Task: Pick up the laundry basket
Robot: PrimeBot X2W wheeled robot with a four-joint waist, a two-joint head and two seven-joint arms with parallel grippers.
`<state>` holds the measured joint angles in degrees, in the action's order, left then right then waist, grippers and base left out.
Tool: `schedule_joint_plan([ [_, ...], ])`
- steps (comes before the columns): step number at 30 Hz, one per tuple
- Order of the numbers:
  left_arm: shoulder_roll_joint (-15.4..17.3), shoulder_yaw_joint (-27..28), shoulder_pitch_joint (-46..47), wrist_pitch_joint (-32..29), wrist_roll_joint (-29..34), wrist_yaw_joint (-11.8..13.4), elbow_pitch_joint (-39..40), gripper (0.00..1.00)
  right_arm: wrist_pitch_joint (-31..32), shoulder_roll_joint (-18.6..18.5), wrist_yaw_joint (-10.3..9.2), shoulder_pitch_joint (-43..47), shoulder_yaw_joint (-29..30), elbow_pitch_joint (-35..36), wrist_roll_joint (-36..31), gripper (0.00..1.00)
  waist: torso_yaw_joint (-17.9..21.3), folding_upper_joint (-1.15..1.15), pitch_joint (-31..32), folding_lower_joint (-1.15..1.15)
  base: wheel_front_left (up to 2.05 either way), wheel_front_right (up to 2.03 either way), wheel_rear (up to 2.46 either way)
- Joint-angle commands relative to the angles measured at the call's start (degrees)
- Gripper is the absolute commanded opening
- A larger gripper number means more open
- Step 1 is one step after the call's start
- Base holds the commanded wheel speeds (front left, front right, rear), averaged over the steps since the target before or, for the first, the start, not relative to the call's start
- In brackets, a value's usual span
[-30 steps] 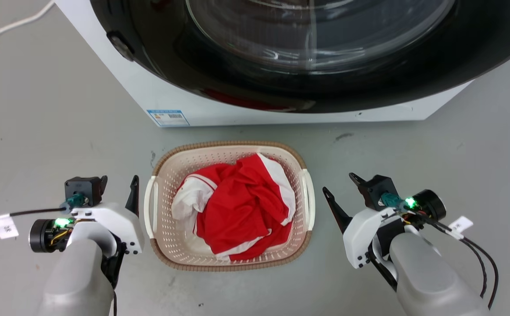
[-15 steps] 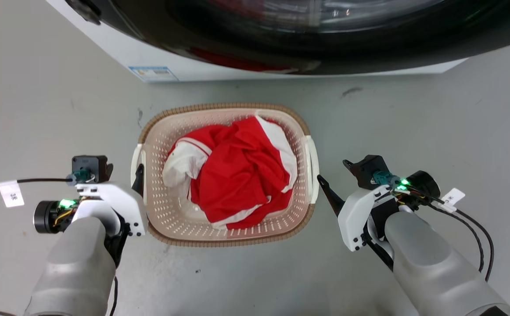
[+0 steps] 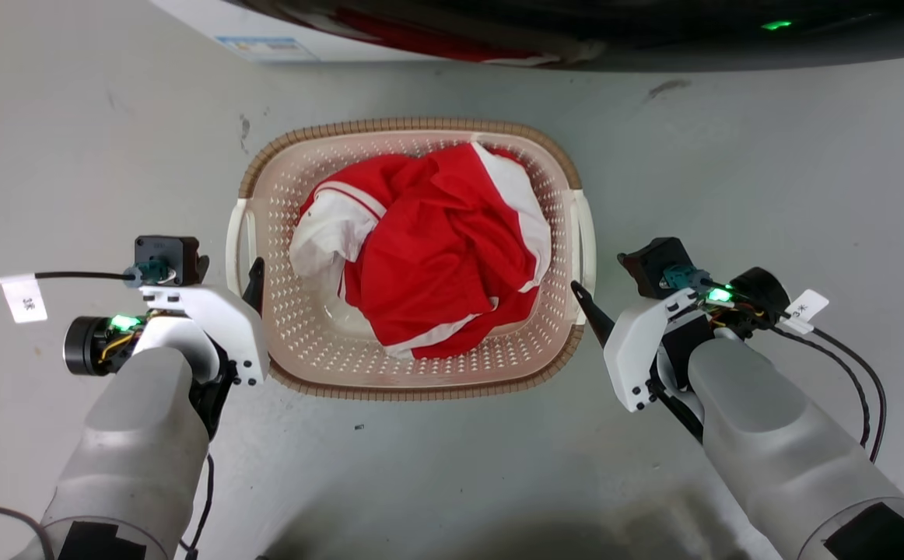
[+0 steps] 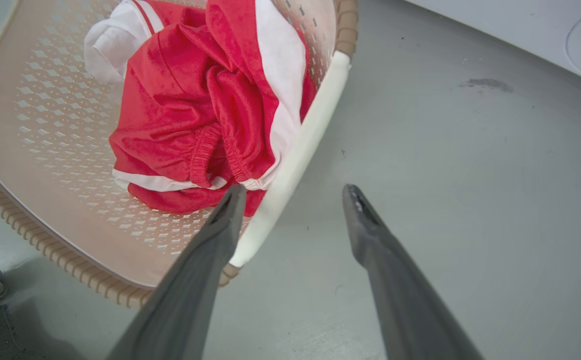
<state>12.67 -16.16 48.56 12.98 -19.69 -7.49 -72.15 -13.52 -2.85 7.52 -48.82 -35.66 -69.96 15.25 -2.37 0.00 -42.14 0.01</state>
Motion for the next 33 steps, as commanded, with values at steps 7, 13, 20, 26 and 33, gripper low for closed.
schedule_joint_plan([
  [7, 0.4, -2.5, 2.7, -0.5, -1.8, 0.0, -0.8, 1.00, 0.3, -0.1, -0.06, -3.1, -0.2, -1.4, 0.5, 1.00, -0.6, 0.00, -4.0, -0.01, 0.00, 0.00, 0.00],
  [13, 0.2, -3.8, 4.2, -0.4, -2.5, 0.0, -1.1, 1.00, 0.0, -0.1, -0.07, -4.4, 0.4, -2.2, -0.1, 1.00, -0.7, 0.00, -6.3, -0.01, 0.00, 0.00, 0.00],
  [20, -0.3, -5.4, 5.2, -0.9, -2.0, 0.3, -1.4, 0.00, -0.4, -0.2, -0.08, -4.8, 1.2, -2.8, -1.0, 0.00, -0.8, 0.00, -7.4, -0.01, 0.00, 0.00, 0.00],
  [26, -0.1, -6.5, 4.5, -1.5, -1.6, 0.4, -1.7, 0.00, -0.7, -0.5, -0.04, -4.1, 1.1, -2.9, -1.2, 0.00, -0.8, 0.00, -6.5, -0.01, 0.00, 0.00, 0.00],
  [33, -1.7, -6.9, 1.3, -2.3, -2.8, 0.3, -1.7, 0.00, 0.7, -0.3, -0.02, -0.3, -0.3, -2.6, -0.1, 0.00, -0.7, 0.00, -1.3, -0.01, 0.00, 0.00, 0.00],
])
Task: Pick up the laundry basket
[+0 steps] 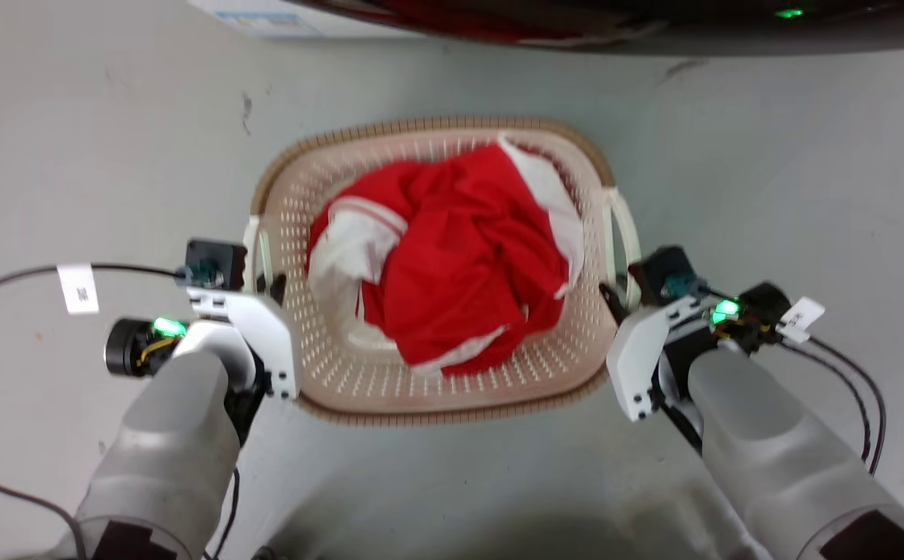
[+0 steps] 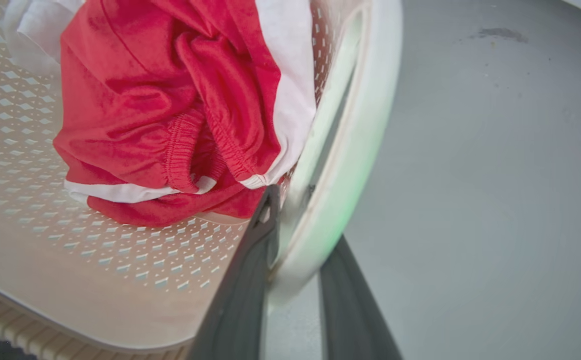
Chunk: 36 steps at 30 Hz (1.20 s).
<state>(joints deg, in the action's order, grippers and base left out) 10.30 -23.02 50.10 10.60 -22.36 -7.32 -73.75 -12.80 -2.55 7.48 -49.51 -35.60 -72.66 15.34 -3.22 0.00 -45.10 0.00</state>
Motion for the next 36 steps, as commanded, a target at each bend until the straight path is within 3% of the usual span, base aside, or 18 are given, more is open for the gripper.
schedule_joint_plan([
  [1, 0.7, -0.2, -0.8, -0.2, -0.2, 0.1, -0.1, 0.00, 0.3, -0.6, 0.02, 1.0, -0.8, 0.4, 0.2, 0.00, 0.2, 0.00, 2.8, 0.00, 0.00, 0.00, 0.00],
  [23, 0.3, -7.1, -13.3, -9.8, -8.7, -0.2, 1.8, 0.00, 11.0, -0.4, 0.05, 12.7, -11.1, 2.2, 11.6, 0.00, 3.0, 0.00, 27.0, 0.00, 0.00, 0.00, 0.00],
  [36, 1.3, -13.3, -17.5, -17.4, -15.7, -0.2, 4.9, 0.00, 16.2, -0.7, 0.09, 15.6, -17.7, 3.4, 19.7, 0.00, 5.2, 0.00, 37.4, 0.00, 0.00, 0.00, 0.00],
])
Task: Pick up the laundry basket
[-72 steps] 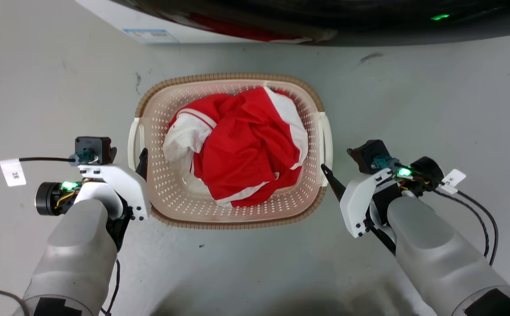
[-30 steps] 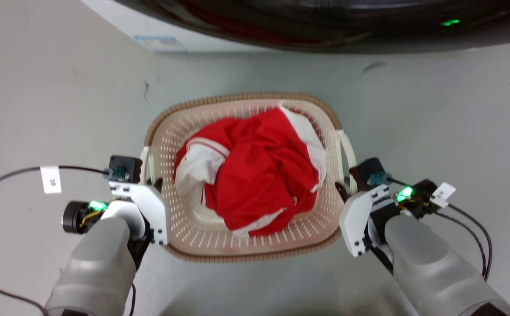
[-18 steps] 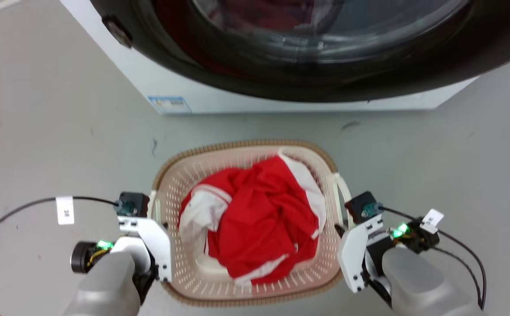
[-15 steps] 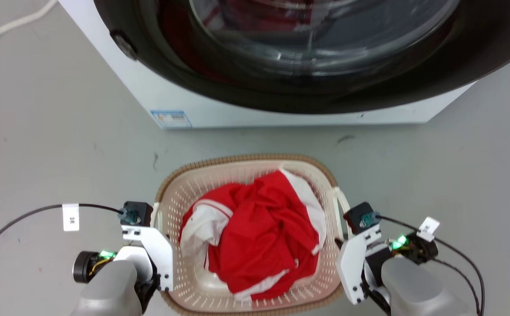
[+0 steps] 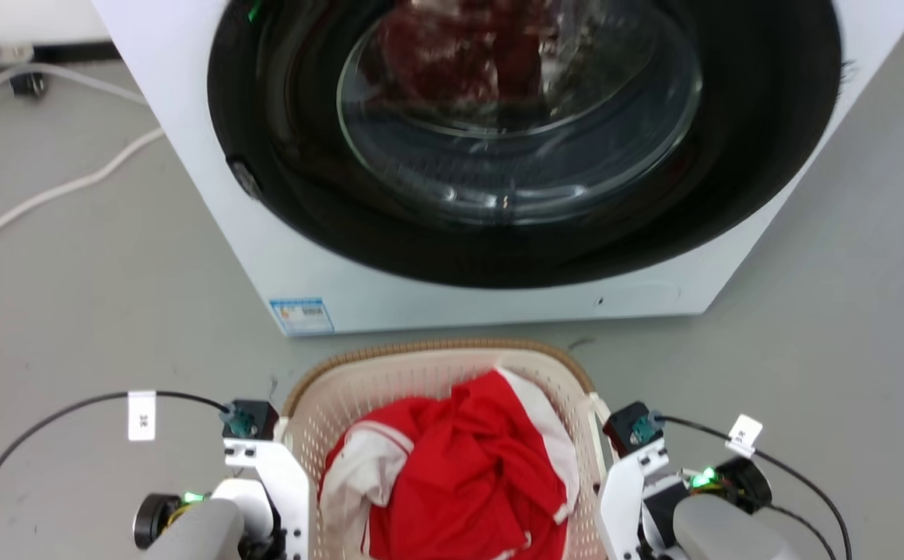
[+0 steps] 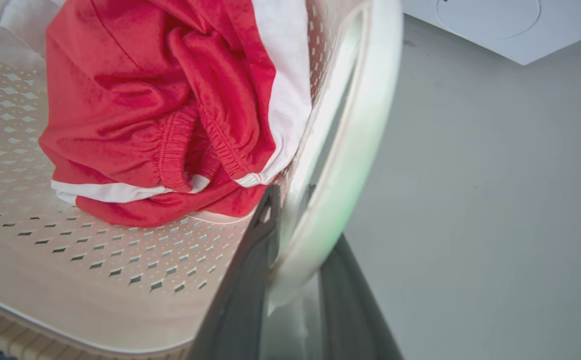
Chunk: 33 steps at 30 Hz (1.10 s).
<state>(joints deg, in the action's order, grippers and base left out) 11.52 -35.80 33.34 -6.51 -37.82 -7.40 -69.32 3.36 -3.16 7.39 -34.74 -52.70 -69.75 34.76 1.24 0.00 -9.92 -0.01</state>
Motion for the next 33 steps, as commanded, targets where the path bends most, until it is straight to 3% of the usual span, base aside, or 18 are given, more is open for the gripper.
schedule_joint_plan([
  [1, 0.2, -1.0, -1.1, -0.9, -0.8, -0.1, 0.7, 0.00, 0.4, -0.3, 0.17, 1.2, -1.2, 0.6, 0.8, 0.00, 0.9, 0.00, 2.9, 0.01, 0.00, 0.00, 0.00],
  [10, 1.2, -6.2, -3.0, -6.3, -6.9, -0.2, 3.0, 0.00, 6.3, -3.2, 0.17, 2.6, -7.3, 2.6, 8.2, 0.00, 2.2, 0.00, 10.1, 0.01, 0.00, 0.00, 0.00],
  [33, 1.4, -13.2, -2.4, -11.2, -14.6, -0.2, 3.0, 0.00, 11.1, -5.3, 0.16, 1.6, -15.5, 3.4, 18.3, 0.00, 2.0, 0.00, 14.3, 0.01, 0.00, 0.00, 0.00],
])
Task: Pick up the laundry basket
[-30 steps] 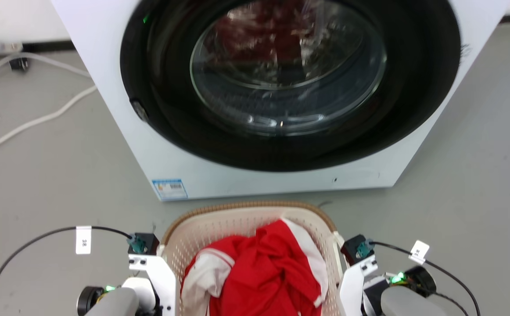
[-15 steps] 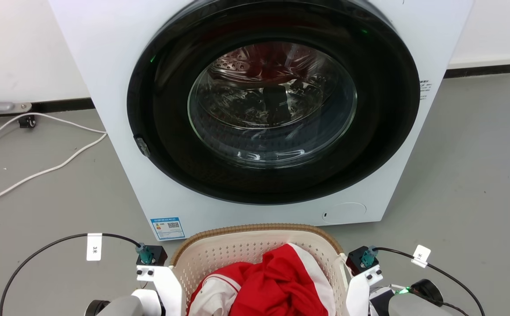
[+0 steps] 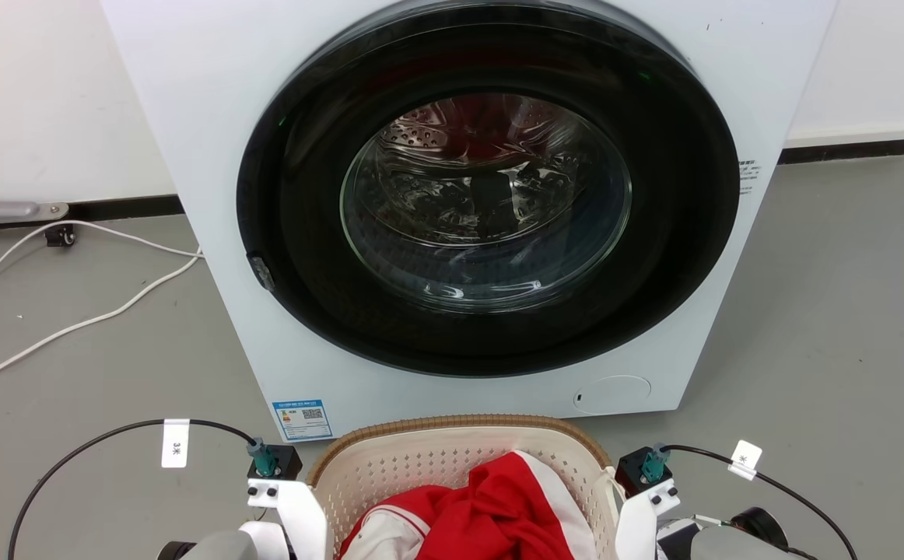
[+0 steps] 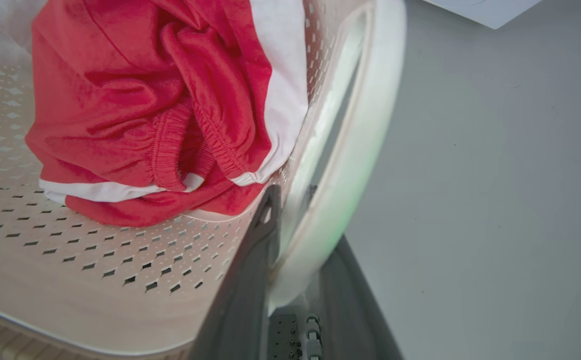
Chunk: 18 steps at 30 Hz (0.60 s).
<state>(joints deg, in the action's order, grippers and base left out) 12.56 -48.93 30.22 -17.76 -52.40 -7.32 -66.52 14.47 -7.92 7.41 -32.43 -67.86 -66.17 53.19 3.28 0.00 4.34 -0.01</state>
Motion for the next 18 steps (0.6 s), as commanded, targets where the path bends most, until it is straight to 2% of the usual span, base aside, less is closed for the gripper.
schedule_joint_plan([
  [1, 0.4, -0.3, 0.9, 0.0, -0.3, -0.3, 0.2, 0.00, -0.1, -0.6, 0.14, -0.9, -0.6, -0.2, 0.1, 0.00, 0.0, 0.00, 0.0, 0.01, 0.00, 0.00, 0.00],
  [18, 0.7, -3.9, 1.0, 1.6, -3.7, -0.3, -0.7, 0.00, -0.3, -0.8, 0.14, -0.8, -3.8, -0.6, 3.9, 0.00, 0.5, 0.00, 0.1, 0.01, 0.00, 0.00, 0.00],
])
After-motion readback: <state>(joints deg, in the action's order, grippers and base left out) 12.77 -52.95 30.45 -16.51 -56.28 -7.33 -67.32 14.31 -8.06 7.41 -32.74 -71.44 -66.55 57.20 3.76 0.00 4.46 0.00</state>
